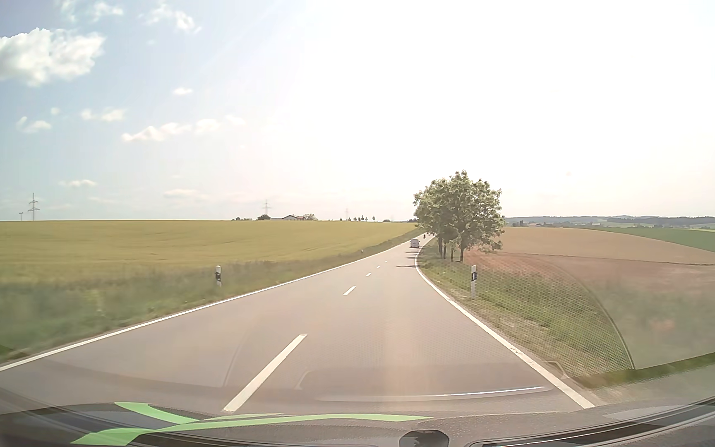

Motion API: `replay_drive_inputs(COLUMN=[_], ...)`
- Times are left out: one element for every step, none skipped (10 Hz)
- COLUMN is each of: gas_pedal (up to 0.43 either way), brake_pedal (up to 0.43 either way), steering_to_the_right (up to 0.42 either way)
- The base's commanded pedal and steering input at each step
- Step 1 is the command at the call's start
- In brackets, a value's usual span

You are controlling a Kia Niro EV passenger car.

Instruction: Follow the waypoints while adhering to traffic rules and regulations

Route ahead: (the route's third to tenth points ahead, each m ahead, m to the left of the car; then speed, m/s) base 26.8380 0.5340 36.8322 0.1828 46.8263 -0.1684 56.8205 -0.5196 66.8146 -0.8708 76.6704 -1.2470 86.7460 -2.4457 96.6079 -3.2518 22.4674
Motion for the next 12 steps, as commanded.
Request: replay_drive_inputs(gas_pedal=[0.15, 0.157, 0.169, 0.177, 0.177, 0.189, 0.189, 0.177, 0.169, 0.138, 0.118, 0.118], brake_pedal=[0.0, 0.0, 0.0, 0.0, 0.0, 0.0, 0.0, 0.0, 0.0, 0.0, 0.0, 0.0], steering_to_the_right=[0.008, 0.007, 0.007, 0.006, 0.005, 0.004, 0.004, 0.004, 0.003, 0.003, 0.004, 0.003])
